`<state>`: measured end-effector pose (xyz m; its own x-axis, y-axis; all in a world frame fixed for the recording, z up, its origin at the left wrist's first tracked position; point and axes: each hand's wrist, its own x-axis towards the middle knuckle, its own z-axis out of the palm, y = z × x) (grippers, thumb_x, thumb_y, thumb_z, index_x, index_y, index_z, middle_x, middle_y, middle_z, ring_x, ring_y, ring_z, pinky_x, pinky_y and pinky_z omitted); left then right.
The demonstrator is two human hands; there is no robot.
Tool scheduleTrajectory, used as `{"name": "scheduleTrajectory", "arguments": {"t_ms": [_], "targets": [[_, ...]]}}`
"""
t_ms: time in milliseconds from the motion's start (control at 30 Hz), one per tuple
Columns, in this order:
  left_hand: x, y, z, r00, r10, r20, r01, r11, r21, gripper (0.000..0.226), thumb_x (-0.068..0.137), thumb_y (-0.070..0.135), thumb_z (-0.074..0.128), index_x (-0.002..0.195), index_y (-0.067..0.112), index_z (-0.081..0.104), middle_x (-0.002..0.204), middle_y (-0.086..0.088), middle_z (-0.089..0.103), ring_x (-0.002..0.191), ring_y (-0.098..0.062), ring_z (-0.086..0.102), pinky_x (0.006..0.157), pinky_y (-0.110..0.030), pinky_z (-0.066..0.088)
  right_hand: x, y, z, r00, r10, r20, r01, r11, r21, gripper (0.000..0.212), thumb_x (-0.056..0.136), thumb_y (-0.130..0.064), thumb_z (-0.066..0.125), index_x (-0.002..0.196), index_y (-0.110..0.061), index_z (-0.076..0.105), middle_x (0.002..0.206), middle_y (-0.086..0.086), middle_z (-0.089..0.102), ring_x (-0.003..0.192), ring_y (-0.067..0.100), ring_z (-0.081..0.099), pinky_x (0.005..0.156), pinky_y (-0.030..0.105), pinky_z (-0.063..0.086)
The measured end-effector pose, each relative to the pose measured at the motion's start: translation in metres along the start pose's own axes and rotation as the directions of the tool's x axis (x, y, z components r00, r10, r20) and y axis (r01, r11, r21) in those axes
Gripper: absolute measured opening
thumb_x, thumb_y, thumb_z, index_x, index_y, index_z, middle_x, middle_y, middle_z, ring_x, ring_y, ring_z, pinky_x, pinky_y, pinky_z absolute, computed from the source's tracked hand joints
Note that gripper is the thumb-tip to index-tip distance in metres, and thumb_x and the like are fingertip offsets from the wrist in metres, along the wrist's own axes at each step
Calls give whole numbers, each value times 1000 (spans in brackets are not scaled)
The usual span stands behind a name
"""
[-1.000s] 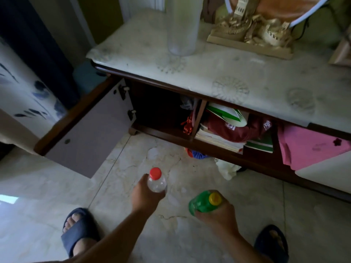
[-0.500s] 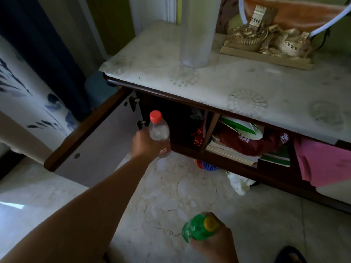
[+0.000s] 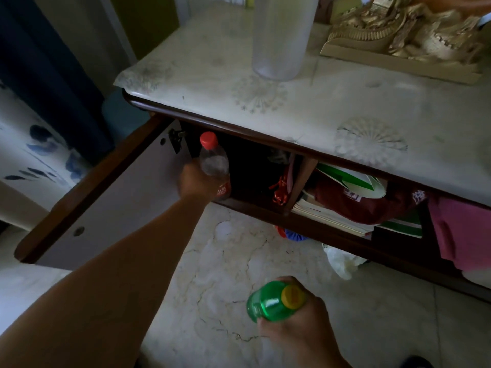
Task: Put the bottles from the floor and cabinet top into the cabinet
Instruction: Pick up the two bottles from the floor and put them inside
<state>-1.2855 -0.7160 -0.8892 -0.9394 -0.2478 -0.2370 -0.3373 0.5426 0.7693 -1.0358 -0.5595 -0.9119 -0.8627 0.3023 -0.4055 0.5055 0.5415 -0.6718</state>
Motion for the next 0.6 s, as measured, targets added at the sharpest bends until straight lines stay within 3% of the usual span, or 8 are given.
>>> {"name": "scheduleTrajectory", "arguments": {"t_ms": [200,400,533,600], "targets": [[17,10,10,998,66,-10,-67,997,-42,49,68,26,80,111,10,61,105,-10,69,98,-27,64,84,-32,52,11,-19,-6,997,-75,36,75,997,17,46,47,-31,81,89,-39,64,72,-15,73,69,-2,69,66,19,59],[31,21,20,993,109,-37,-108,994,3,34,77,25,73,106,9,64,100,-10,68,91,-23,63,69,-23,40,10,-20,5,994,-107,26,107,994,-20,48,43,-41,77,89,-42,64,73,-22,72,72,-6,67,70,15,56],[42,25,23,991,128,-37,-128,992,-12,33,77,24,74,103,6,66,89,-3,63,74,-11,55,60,-18,40,8,-17,13,991,-131,17,131,991,-31,47,43,-41,79,87,-42,63,72,-26,70,70,-7,67,69,16,56],[47,28,26,990,136,-42,-137,990,-27,31,78,22,73,104,6,65,99,-8,67,86,-17,62,68,-18,40,7,-16,16,988,-153,-3,153,988,-39,44,43,-40,80,84,-41,64,70,-25,70,68,-7,67,68,16,56]]}}
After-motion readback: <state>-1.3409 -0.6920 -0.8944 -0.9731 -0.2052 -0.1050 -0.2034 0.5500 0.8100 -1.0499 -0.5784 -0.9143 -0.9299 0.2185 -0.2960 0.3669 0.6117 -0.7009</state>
